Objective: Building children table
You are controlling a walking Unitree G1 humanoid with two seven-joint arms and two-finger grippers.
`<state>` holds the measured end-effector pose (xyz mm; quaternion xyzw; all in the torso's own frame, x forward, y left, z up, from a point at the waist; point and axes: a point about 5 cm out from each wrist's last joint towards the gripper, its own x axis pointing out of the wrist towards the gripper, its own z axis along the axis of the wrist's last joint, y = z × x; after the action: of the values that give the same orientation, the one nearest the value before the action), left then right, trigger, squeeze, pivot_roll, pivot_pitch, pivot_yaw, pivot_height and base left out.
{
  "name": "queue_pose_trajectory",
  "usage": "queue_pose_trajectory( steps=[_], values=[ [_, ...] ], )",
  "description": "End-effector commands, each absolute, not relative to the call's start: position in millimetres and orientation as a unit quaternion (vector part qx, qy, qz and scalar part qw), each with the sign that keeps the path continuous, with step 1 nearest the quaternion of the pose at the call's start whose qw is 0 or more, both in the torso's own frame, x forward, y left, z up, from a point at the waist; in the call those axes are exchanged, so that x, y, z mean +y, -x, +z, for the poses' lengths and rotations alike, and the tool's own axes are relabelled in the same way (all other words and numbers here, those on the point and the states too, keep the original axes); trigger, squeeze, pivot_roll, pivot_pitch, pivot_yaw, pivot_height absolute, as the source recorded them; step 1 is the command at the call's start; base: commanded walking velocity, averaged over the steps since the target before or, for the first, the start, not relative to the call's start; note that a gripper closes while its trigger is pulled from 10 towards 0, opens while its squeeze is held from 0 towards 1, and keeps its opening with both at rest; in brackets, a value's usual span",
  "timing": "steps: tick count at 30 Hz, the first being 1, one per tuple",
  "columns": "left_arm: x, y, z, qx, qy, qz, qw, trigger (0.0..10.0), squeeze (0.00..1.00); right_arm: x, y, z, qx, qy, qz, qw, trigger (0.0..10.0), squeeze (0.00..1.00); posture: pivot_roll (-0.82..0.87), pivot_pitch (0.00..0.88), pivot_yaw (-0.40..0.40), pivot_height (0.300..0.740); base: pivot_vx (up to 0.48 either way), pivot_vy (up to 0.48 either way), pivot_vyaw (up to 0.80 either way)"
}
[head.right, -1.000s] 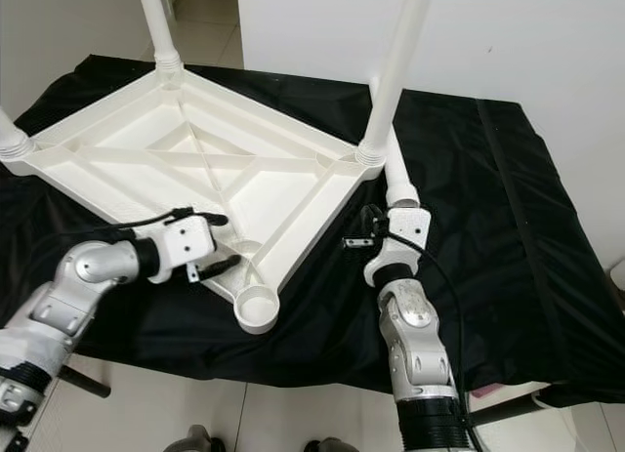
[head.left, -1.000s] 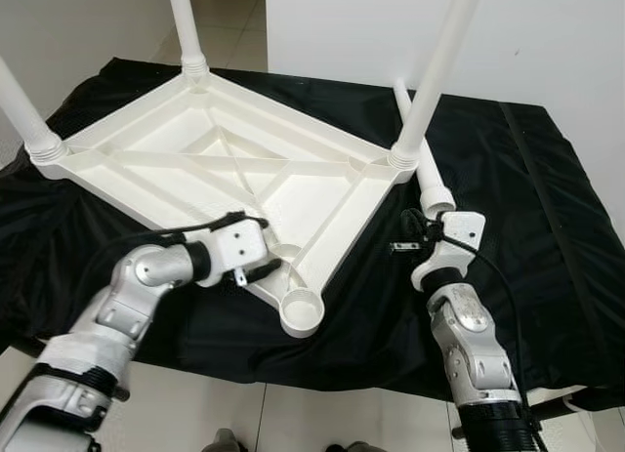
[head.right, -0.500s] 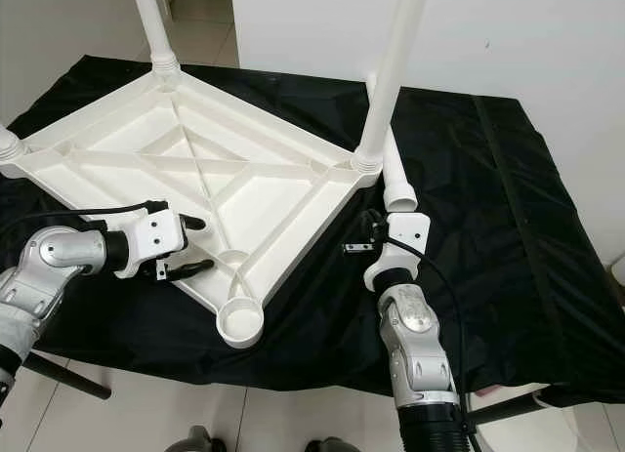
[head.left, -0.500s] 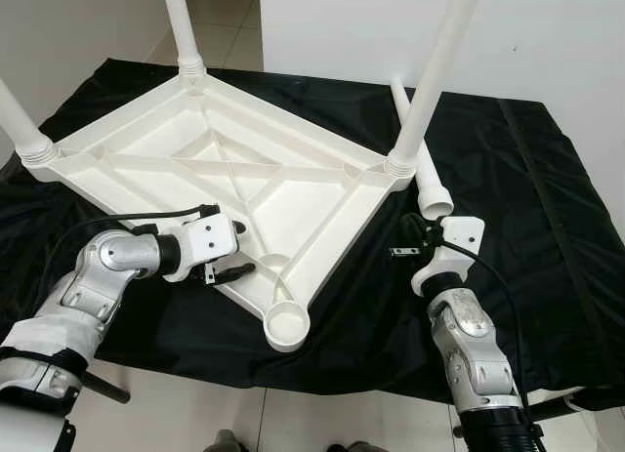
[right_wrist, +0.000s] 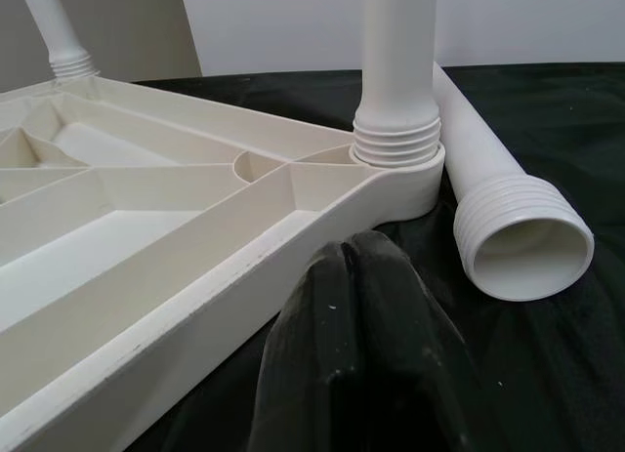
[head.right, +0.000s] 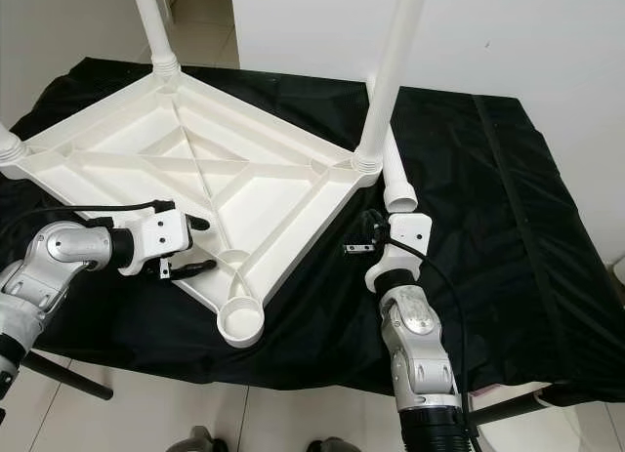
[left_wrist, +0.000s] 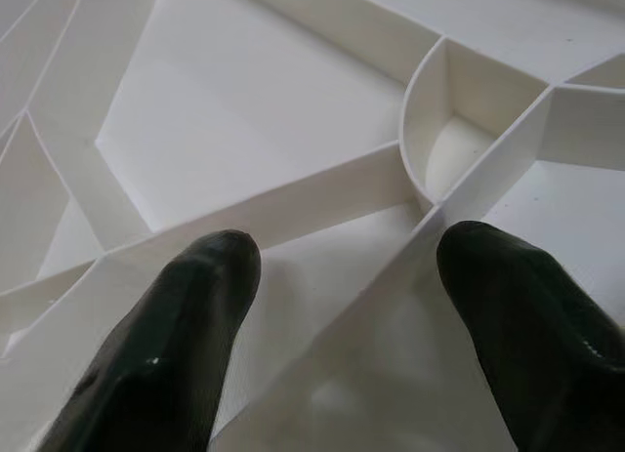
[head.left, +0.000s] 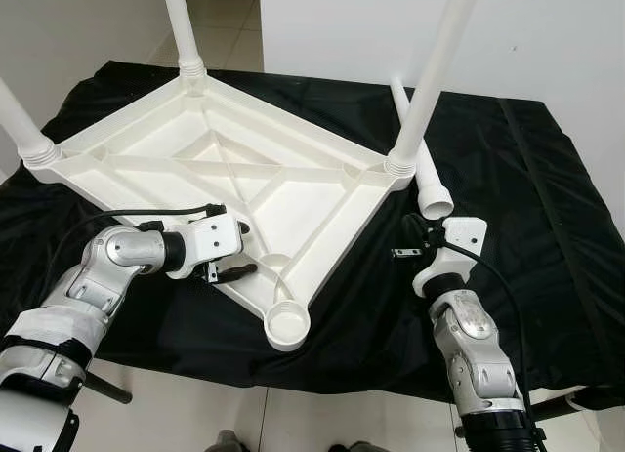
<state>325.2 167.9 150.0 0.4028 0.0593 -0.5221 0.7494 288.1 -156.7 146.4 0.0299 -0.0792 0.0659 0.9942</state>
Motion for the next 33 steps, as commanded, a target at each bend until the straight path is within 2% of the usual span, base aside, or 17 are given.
queue_pose_trajectory(
  steps=[1, 2, 3, 23, 24, 27, 28, 29, 30, 31, 32, 33],
  values=[
    [172.2, -306.9, 117.7, 0.160, -0.386, -0.610, 0.673, 2.8, 0.00, -159.0, -285.7, 143.4, -0.070, -0.026, 0.062, 0.995, 10.0, 0.00, 0.07, 0.116, 0.006, 0.740, 0.000, 0.000, 0.00],
    [172.1, -306.9, 117.3, 0.162, -0.385, -0.613, 0.671, 2.8, 0.00, -159.5, -285.3, 143.2, -0.070, -0.026, 0.061, 0.995, 10.0, 0.00, 0.07, 0.116, 0.006, 0.740, 0.000, 0.000, 0.00],
    [172.1, -306.9, 117.2, 0.162, -0.383, -0.615, 0.670, 0.0, 0.00, -159.8, -284.8, 143.0, -0.070, -0.026, 0.060, 0.995, 10.0, 0.00, 0.07, 0.117, 0.006, 0.740, 0.000, 0.000, 0.00],
    [174.5, -302.7, 112.3, 0.168, -0.370, -0.622, 0.670, 0.0, 0.00, -159.7, -282.9, 141.7, -0.065, -0.025, 0.062, 0.996, 10.0, 0.00, 0.08, 0.129, 0.002, 0.740, 0.000, 0.000, 0.00],
    [173.9, -301.9, 111.6, 0.167, -0.367, -0.623, 0.671, 4.9, 0.00, -159.4, -282.7, 141.7, -0.064, -0.025, 0.063, 0.996, 10.0, 0.00, 0.08, 0.129, 0.001, 0.740, 0.000, 0.000, 0.00],
    [173.5, -301.8, 111.4, 0.166, -0.366, -0.623, 0.671, 4.9, 0.00, -159.2, -282.8, 141.7, -0.064, -0.025, 0.063, 0.996, 10.0, 0.00, 0.08, 0.129, 0.001, 0.740, 0.000, 0.000, 0.00],
    [172.9, -303.2, 111.7, 0.167, -0.368, -0.622, 0.671, 10.0, 0.00, -158.9, -282.7, 141.6, -0.064, -0.025, 0.063, 0.996, 10.0, 0.00, 0.08, 0.130, 0.000, 0.740, 0.000, 0.000, 0.00],
    [172.9, -303.2, 111.7, 0.167, -0.368, -0.622, 0.671, 10.0, 0.00, -158.9, -282.7, 141.6, -0.064, -0.025, 0.063, 0.996, 10.0, 0.00, 0.08, 0.130, 0.000, 0.740, 0.000, 0.000, 0.00],
    [172.3, -304.6, 112.2, 0.167, -0.369, -0.620, 0.672, 10.0, 0.33, -158.7, -282.7, 141.6, -0.064, -0.025, 0.064, 0.996, 10.0, 0.00, 0.08, 0.130, 0.000, 0.740, 0.000, 0.000, 0.00],
    [172.3, -304.6, 112.2, 0.167, -0.369, -0.620, 0.672, 10.0, 0.33, -158.7, -282.7, 141.6, -0.064, -0.025, 0.064, 0.996, 10.0, 0.00, 0.08, 0.130, 0.000, 0.740, 0.000, 0.000, 0.00],
    [172.2, -306.3, 114.6, 0.173, -0.362, -0.621, 0.673, 10.0, 1.00, -158.5, -281.9, 141.3, -0.064, -0.024, 0.064, 0.996, 10.0, 0.00, 0.08, 0.132, 0.001, 0.740, 0.000, 0.000, 0.00],
    [172.2, -306.3, 114.6, 0.173, -0.362, -0.621, 0.673, 10.0, 1.00, -158.5, -281.9, 141.3, -0.064, -0.024, 0.064, 0.996, 10.0, 0.00, 0.08, 0.132, 0.001, 0.740, 0.000, 0.000, 0.00]
  ],
)
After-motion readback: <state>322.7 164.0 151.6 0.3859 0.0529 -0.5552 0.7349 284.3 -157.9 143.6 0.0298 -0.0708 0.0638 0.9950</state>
